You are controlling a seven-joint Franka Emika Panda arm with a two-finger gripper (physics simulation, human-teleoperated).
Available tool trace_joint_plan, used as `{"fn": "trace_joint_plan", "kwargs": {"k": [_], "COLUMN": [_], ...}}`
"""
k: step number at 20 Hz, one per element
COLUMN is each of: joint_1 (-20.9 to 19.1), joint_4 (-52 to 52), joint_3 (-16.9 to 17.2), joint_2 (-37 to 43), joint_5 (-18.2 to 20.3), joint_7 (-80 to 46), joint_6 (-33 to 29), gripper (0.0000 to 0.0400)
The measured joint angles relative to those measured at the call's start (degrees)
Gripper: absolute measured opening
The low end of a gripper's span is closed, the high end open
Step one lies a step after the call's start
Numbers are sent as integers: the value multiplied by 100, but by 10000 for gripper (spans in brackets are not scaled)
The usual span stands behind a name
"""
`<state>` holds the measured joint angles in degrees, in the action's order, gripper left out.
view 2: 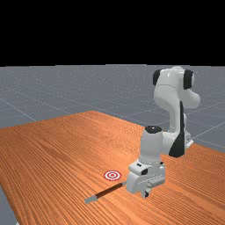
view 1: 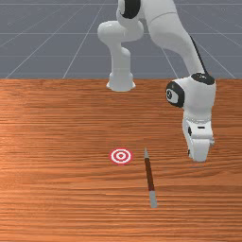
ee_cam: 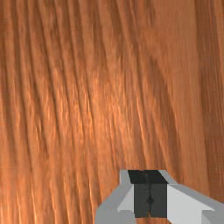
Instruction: Pick up the pen and put it to the marker
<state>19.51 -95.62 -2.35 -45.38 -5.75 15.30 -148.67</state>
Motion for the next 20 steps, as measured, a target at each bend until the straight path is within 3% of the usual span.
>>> {"fn": "trace_joint_plan", "kwargs": {"k": [7,11,15,20], "joint_1": [-191,-227,-819,-1193], "joint_4": [1494,1235,845,524], "joint_3": [-144,-54,-317,-245], "joint_2": [-735,-622,-409,-236], "joint_5": [45,38,45,121], "joint_7": [521,400,1469,1624], "joint_6": [819,516,484,324], "gripper": [0,0,0,0]}}
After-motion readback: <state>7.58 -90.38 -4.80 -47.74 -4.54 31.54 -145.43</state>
